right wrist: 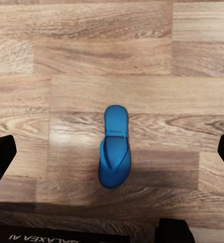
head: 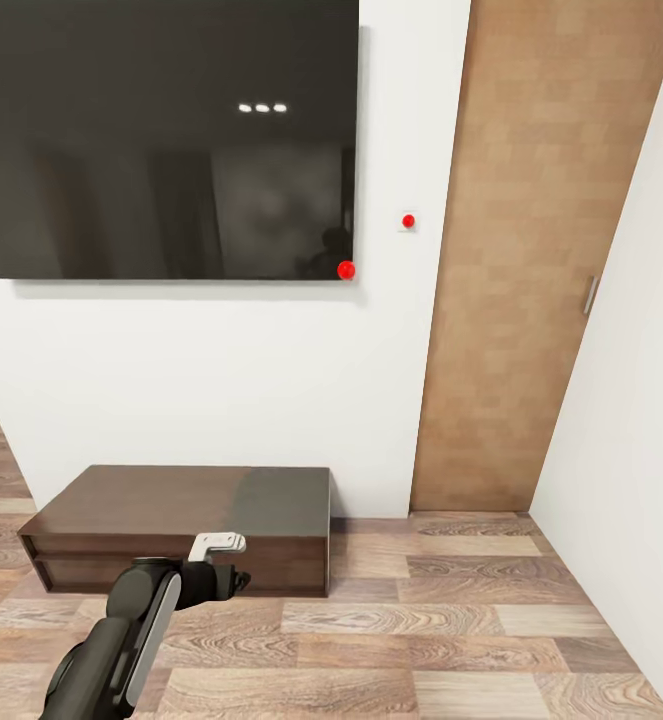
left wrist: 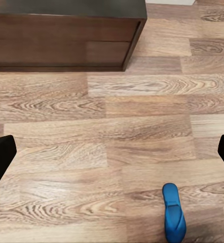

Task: In the bedroom, move the book from the bed onto either nightstand, and place the two sandals side by side next to the bed.

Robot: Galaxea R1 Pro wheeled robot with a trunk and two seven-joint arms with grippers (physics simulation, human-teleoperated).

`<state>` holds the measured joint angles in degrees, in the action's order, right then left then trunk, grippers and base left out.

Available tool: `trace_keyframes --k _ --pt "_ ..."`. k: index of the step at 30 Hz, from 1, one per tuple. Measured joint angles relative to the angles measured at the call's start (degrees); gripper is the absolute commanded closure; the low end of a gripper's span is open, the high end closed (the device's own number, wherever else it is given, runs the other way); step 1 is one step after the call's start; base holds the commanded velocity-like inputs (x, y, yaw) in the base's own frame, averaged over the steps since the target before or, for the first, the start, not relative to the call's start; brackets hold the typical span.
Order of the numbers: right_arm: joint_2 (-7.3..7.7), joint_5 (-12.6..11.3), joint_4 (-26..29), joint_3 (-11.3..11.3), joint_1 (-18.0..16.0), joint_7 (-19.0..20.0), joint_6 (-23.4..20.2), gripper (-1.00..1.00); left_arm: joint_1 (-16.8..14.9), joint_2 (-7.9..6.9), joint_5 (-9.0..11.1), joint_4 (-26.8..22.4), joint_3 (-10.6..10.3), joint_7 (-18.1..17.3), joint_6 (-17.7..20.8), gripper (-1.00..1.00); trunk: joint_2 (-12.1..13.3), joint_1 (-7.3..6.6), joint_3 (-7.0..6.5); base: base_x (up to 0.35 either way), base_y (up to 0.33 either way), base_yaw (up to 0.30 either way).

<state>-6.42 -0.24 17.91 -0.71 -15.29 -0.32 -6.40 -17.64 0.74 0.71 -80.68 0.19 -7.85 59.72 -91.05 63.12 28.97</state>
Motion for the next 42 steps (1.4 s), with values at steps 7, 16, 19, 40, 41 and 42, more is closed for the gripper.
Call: trace_keyframes --k 7,16,19,40,41,42 --pt "0.00 0.00 -0.37 0.00 0.00 0.00 -0.01 -1.00 -0.04 -0.07 0.04 -0.05 0.03 0.02 -0.02 -1.00 -2.81 1.54 1.26 0.000 0.000 0.000" --pt "0.02 0.00 -0.59 0.02 0.00 0.00 -0.01 -1.00 -0.07 -0.12 0.08 -0.08 0.04 0.02 -0.03 -1.00 -6.42 3.52 2.87 0.000 0.000 0.000" --pt "0.01 -0.03 -0.66 0.00 0.00 0.00 -0.01 -1.00 -0.11 -0.13 0.10 -0.10 0.08 0.02 -0.02 -1.00 -7.62 4.17 3.41 0.000 0.000 0.000" --pt "-0.24 0.02 -2.52 0.14 0.00 -0.09 0.05 -1.00 -0.16 -0.05 0.08 -0.13 0.11 0.04 -0.03 -1.00 -16.05 8.79 7.18 0.000 0.000 0.000" --pt "-0.24 0.02 -2.52 0.14 0.00 -0.09 0.05 -1.00 -0.16 -0.05 0.08 -0.13 0.11 0.04 -0.03 -1.00 -16.45 9.01 7.36 0.000 0.000 0.000" --pt "-0.30 0.03 -2.49 0.13 0.00 -0.12 0.04 -1.00 -0.16 -0.05 0.09 -0.13 0.10 0.04 -0.03 -1.00 -16.85 9.23 7.54 0.000 0.000 0.000"
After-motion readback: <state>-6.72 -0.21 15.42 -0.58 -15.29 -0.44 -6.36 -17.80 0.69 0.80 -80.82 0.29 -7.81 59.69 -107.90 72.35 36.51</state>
